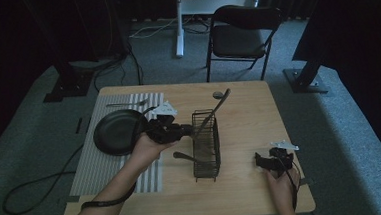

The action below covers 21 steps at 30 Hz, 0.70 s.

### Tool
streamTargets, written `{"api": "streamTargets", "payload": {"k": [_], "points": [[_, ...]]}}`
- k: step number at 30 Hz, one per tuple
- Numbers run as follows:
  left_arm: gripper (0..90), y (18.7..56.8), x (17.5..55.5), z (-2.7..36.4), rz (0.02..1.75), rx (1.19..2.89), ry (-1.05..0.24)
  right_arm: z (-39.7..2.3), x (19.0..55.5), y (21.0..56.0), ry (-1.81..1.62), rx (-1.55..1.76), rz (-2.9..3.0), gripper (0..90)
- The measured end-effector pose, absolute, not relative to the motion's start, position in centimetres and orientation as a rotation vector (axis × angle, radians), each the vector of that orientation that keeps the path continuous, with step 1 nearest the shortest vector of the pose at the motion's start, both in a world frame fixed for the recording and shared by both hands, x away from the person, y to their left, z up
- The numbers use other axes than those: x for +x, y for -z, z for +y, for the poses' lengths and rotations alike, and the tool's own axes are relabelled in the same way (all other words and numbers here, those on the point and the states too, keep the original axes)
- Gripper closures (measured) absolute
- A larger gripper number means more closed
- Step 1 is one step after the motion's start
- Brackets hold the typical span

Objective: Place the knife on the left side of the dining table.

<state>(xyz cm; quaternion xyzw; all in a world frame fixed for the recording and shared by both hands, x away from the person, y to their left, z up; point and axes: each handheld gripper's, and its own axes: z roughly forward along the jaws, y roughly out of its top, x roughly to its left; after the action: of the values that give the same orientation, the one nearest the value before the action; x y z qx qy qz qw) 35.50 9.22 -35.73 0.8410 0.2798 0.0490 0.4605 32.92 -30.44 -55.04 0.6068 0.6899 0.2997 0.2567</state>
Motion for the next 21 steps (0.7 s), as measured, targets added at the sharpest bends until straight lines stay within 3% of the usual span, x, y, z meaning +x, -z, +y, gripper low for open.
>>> {"api": "streamTargets", "payload": {"k": [21], "points": [[83.7,33.4,34.7,10.4,0.679,2.019,-0.108,-30.4,32.9,55.0,-0.813,1.646,1.873,12.3]]}}
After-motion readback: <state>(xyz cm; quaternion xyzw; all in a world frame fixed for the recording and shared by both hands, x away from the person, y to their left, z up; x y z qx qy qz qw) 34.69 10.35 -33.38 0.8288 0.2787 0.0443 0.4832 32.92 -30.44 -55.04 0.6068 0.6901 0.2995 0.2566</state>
